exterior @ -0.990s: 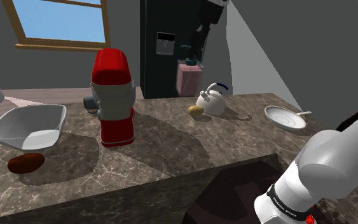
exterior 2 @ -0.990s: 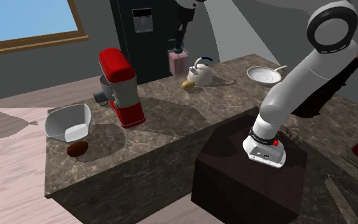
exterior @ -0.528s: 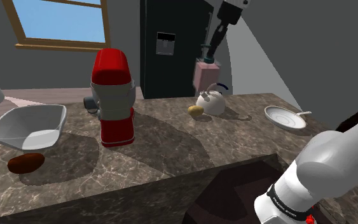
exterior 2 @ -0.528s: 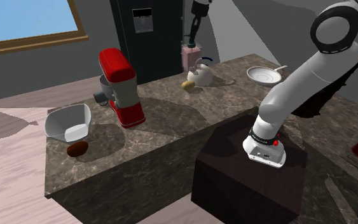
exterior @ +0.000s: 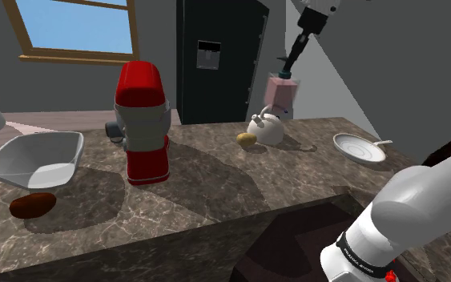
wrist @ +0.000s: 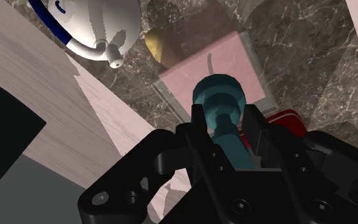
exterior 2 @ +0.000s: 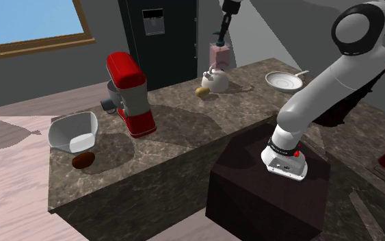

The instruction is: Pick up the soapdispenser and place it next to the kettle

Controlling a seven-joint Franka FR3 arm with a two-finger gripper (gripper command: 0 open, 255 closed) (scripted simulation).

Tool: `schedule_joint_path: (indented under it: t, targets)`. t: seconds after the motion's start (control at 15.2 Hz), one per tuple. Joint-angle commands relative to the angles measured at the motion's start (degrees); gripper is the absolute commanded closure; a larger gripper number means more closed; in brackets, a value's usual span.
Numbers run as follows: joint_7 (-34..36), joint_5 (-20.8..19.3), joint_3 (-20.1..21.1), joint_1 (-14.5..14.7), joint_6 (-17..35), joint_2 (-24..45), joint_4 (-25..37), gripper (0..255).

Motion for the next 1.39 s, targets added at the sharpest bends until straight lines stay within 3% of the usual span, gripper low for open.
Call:
schedule_joint_path:
  t: [0.0,0.86,1.32]
  targets:
    - [-3.29,-0.22,-2.41,-0.87,-0.46,0.85,1.07,255]
    - [-22.80,1.81,-16.87,-5.68,-4.15,11.10,12.70,255]
    - [-23.15,1.32,-16.67,-5.88,1.36,9.74,5.93,255]
